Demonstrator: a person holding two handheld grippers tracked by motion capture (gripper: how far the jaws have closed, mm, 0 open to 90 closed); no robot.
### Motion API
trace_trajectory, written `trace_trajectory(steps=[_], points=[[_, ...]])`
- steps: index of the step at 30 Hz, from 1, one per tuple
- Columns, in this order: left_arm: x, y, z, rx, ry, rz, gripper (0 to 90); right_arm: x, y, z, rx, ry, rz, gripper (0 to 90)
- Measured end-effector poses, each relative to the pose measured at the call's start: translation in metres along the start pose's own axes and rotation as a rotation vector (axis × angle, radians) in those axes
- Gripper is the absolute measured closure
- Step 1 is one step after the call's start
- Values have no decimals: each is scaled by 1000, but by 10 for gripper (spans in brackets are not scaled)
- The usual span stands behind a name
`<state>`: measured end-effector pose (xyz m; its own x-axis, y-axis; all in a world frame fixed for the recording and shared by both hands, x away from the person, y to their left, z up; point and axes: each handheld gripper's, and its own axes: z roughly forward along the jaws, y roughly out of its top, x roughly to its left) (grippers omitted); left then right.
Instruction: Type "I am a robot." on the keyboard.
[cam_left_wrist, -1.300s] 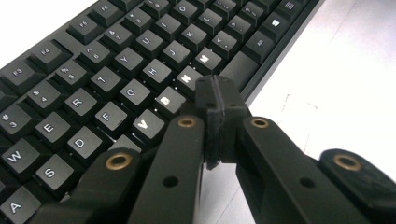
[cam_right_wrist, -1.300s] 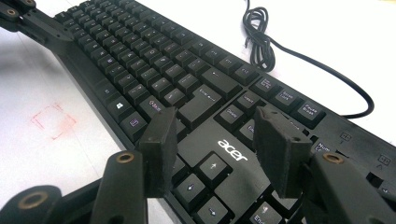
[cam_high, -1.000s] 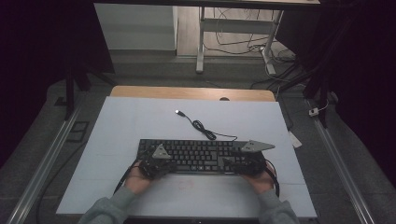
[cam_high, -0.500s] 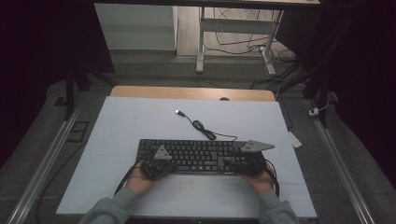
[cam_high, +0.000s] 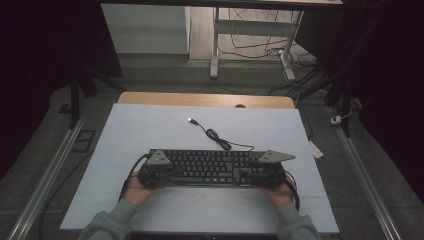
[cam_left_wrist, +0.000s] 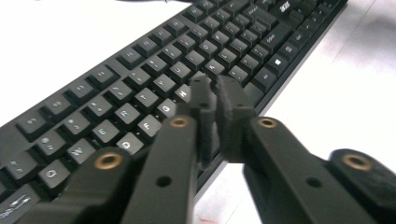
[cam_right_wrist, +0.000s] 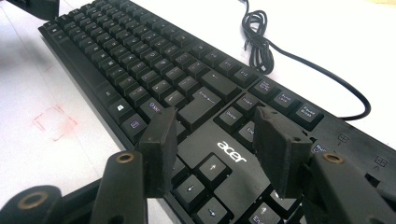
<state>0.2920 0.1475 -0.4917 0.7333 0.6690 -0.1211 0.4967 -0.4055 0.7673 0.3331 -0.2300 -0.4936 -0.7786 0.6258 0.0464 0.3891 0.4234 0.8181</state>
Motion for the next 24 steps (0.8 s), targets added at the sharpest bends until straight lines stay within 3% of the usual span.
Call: trace_trajectory(steps=[8,14,24], points=[[6,-1,-9,-25,3,-41,565,0,0,-1,-4,3,-2,499],[10,-1,-13,-27,21,-58,478,0,1,-2,-12,4,-3,498],[18,-2,-21,-37,47,-86,413,0,1,-2,-15,9,-2,497]])
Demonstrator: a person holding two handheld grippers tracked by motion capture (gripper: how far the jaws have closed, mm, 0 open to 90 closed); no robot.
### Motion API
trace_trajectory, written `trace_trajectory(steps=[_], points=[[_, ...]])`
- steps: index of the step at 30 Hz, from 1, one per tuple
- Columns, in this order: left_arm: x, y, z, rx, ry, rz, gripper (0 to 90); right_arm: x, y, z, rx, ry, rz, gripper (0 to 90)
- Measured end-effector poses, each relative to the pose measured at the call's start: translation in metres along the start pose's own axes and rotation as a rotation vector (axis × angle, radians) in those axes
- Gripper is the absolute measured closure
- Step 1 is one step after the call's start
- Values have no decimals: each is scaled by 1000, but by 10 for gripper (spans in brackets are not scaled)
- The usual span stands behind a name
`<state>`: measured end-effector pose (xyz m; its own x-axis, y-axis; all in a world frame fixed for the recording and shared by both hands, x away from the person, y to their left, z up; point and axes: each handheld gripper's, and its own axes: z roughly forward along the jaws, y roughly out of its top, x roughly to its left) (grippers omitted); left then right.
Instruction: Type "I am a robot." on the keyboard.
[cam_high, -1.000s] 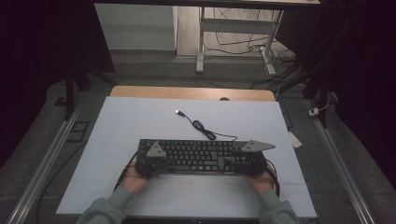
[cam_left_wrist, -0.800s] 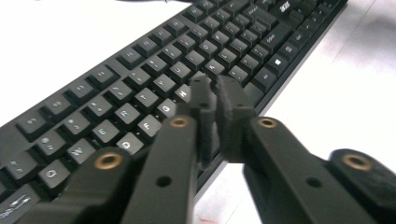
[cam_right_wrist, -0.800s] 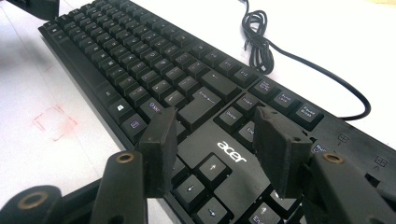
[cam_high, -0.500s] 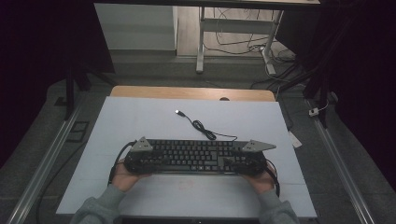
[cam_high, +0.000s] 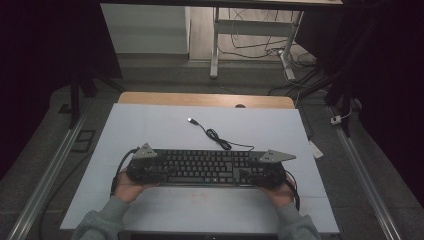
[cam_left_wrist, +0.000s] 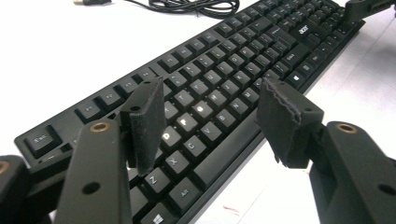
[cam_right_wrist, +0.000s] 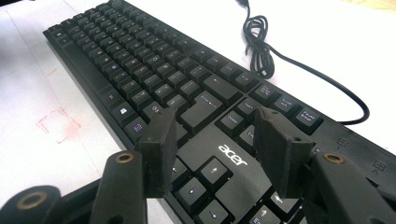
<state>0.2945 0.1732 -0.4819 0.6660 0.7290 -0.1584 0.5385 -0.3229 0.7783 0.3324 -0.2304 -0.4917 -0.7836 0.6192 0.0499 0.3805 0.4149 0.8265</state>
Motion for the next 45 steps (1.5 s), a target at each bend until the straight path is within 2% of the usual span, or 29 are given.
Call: trace_trajectory(steps=[11,20,34,39,42,45], points=[[4,0,-2,0,4,-5,393,0,0,1,9,-1,-6,497],[10,4,3,5,13,-9,398,1,0,2,14,-6,-10,498],[20,26,25,59,30,38,420,-1,1,1,3,-6,0,498],[26,28,31,64,28,19,452,-2,1,1,1,-1,2,498],[27,26,34,90,30,25,506,-1,1,1,3,-3,1,498],[27,26,35,95,27,28,583,0,1,2,5,-6,-3,498]])
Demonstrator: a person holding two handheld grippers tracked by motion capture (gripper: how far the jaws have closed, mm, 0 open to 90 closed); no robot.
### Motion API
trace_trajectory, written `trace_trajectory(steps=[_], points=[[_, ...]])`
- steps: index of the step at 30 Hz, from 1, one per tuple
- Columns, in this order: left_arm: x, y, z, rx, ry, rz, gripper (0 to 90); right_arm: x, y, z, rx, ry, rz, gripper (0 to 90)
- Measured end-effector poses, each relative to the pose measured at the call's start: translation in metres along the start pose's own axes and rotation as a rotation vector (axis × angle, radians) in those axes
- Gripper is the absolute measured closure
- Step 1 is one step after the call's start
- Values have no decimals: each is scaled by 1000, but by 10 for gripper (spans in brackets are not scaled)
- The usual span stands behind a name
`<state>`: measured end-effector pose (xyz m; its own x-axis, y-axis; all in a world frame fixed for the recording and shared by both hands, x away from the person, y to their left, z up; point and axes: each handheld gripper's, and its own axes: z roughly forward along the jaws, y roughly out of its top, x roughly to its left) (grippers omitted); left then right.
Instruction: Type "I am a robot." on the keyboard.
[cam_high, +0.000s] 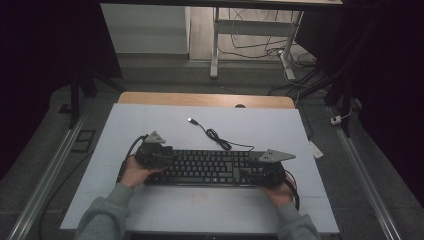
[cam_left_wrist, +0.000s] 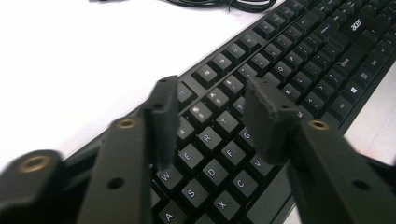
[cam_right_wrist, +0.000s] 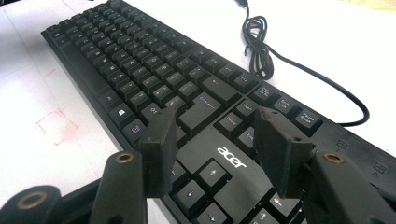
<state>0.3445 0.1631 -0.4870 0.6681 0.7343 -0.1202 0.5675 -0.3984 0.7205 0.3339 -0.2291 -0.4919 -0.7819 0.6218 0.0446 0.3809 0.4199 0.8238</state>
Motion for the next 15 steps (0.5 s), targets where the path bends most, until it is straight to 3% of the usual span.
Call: trace_trajectory(steps=[5,12,15], points=[[-2,-1,8,50,3,33,715,0,0,1,2,3,1,498],[-2,-4,17,92,15,47,880,0,-1,1,5,2,-2,498],[-2,-5,20,105,11,47,890,0,-1,1,5,2,-1,498]])
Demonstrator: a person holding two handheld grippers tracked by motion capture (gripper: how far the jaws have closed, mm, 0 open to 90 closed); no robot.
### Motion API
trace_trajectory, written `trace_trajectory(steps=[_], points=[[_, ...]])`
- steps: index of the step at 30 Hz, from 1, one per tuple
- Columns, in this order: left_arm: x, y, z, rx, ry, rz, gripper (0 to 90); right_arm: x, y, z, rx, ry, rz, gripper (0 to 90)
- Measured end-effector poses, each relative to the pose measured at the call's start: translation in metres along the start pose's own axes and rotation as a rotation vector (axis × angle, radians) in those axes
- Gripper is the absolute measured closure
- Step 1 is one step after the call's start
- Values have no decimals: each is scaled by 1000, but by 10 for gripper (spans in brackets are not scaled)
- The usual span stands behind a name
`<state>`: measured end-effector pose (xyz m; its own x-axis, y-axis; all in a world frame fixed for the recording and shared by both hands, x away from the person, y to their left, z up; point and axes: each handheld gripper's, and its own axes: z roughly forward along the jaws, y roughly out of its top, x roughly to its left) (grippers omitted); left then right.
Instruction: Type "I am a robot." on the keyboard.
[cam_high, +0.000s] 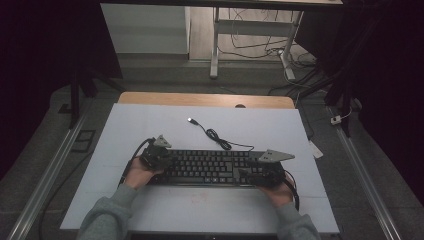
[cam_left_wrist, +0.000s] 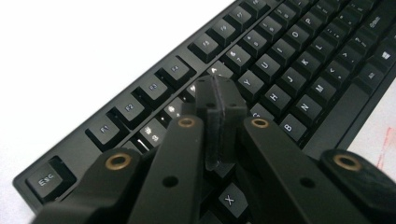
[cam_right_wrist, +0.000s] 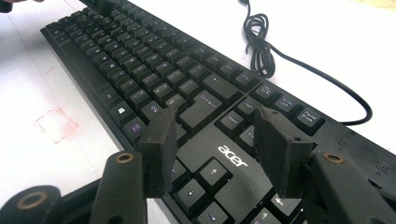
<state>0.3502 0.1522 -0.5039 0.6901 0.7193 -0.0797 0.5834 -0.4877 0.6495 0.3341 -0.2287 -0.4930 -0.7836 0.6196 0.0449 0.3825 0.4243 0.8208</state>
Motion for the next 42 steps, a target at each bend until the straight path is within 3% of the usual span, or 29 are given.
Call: trace_trajectory(steps=[26,33,42], points=[[-4,-2,12,40,23,19,891,0,0,1,2,0,-1,497],[-5,-2,10,16,31,19,891,1,0,1,3,-1,-3,497],[-7,-5,-15,-53,22,-5,861,0,-1,1,4,-1,-3,496]])
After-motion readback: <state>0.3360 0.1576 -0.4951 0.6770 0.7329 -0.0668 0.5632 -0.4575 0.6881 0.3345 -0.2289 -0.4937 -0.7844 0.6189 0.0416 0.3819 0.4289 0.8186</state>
